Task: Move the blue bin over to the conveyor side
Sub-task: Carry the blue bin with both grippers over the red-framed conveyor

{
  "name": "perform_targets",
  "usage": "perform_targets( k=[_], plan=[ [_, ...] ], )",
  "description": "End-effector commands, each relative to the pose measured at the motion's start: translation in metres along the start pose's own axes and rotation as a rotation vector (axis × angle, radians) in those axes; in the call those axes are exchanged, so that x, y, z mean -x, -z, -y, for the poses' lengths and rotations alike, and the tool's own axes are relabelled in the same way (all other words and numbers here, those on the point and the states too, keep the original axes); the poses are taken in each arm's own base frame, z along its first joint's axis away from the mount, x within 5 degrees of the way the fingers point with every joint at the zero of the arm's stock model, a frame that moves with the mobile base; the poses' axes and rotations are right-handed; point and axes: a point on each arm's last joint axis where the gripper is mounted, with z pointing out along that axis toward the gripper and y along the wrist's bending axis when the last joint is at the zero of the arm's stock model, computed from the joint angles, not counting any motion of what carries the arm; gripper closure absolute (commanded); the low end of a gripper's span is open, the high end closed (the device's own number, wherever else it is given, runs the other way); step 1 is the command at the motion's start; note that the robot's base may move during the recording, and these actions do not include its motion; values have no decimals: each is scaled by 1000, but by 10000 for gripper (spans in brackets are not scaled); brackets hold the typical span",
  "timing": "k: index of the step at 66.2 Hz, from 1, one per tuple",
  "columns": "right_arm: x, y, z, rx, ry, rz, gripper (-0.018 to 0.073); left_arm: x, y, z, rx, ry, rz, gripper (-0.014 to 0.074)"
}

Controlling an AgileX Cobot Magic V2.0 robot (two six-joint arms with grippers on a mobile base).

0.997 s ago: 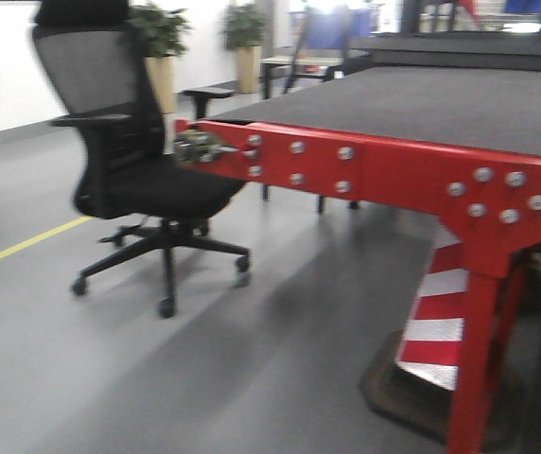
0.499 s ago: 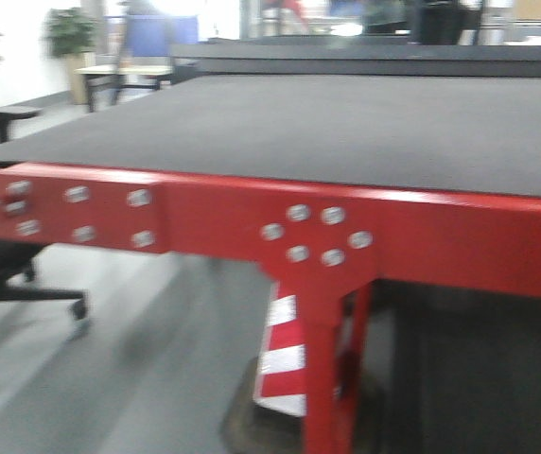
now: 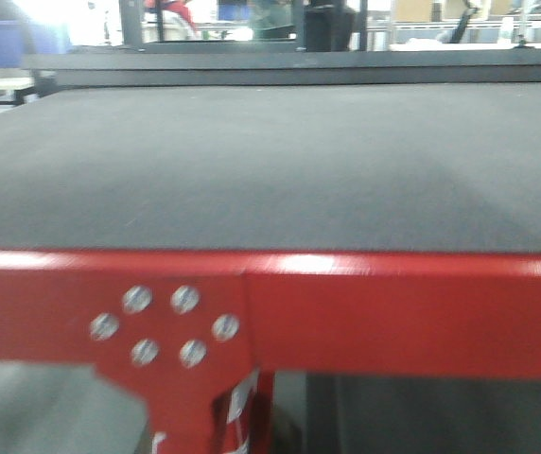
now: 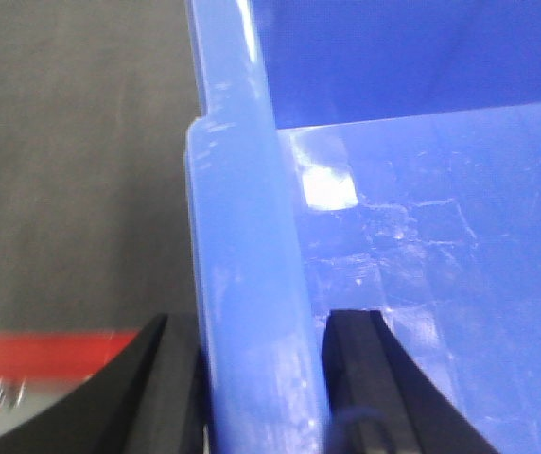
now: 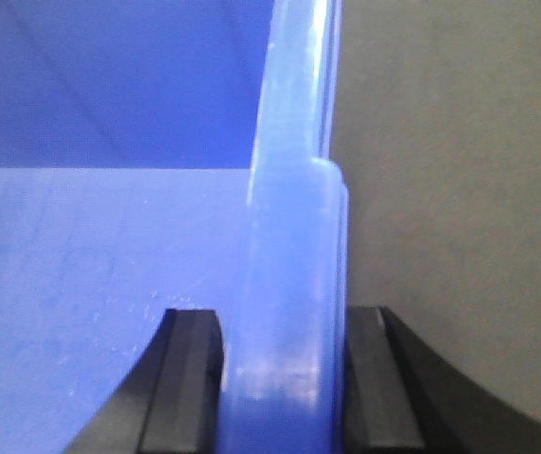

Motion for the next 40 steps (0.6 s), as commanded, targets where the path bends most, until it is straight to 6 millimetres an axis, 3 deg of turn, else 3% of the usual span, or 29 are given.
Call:
perform_targets(
  k=[1, 40],
  plan=[
    [12, 16, 3, -37, 36, 155, 638, 7, 10, -1, 16, -20, 104, 619],
    [12, 16, 3, -37, 36, 155, 638, 7, 10, -1, 16, -20, 104, 619]
  ],
)
